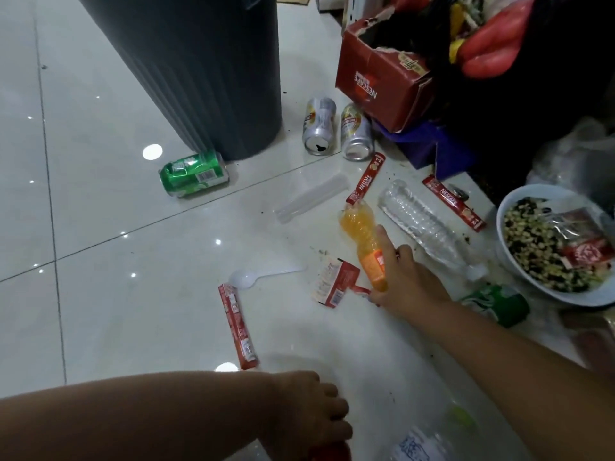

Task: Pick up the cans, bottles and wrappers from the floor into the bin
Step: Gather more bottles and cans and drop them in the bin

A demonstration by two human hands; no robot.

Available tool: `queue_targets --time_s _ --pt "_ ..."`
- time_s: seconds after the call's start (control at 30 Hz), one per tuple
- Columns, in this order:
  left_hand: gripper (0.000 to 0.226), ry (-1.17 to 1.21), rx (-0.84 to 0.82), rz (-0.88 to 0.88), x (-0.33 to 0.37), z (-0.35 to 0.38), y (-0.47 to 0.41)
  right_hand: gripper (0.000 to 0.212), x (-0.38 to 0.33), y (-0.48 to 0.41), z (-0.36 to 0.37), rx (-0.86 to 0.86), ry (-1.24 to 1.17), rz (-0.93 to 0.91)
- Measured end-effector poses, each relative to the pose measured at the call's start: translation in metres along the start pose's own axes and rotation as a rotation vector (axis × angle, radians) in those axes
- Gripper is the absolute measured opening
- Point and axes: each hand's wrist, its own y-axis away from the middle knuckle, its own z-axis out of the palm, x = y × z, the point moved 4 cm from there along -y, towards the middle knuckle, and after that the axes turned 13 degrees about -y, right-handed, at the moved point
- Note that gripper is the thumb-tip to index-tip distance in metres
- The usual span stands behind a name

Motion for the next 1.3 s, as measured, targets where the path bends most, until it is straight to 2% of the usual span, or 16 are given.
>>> queue_targets --time_s 0.1,0.2,0.3,0.5,0.67,0.87,1.03,1.2,1.3 --pt "0.063 -0.04 -0.045 -0.081 -0.007 0.007 0.003 0.119 -0.002 0.002 -0.003 -0.001 0.015 -0.012" --pt "0.068 -0.028 -0.057 -0.254 -0.027 0.002 0.011 0.117 -0.009 0.002 -0.009 -0.009 0.006 -0.037" --pt "0.07 -0.07 -0.072 -0.384 -0.056 -0.014 0.024 0.106 -0.017 0.001 -0.024 0.016 -0.012 -0.072" --pt "0.075 -0.077 0.058 -0.564 -0.093 -0.063 0.042 0.081 -0.047 0.0 -0.076 0.039 0.119 -0.19" --pt "0.07 -0.101 0.249 -0.672 -0.118 -0.122 0.072 0.078 -0.087 -0.016 -0.14 0.157 0.13 -0.288" --pt "0.072 -0.209 0.47 -0.877 -0.155 -0.23 0.181 0.075 -0.159 -0.032 -0.249 0.382 0.002 -0.366" --pt "0.074 -0.188 0.837 -1.124 -0.195 -0.3 0.303 0.075 -0.24 -0.049 -0.333 0.568 0.017 -0.469" --pt "0.078 -0.101 1.038 -1.395 -0.248 -0.311 0.401 0.075 -0.321 -0.078 -0.361 0.542 -0.014 -0.473" --pt "0.078 -0.005 1.192 -1.454 -0.278 -0.302 0.438 0.076 -0.358 -0.097 -0.352 0.441 0.075 -0.465"
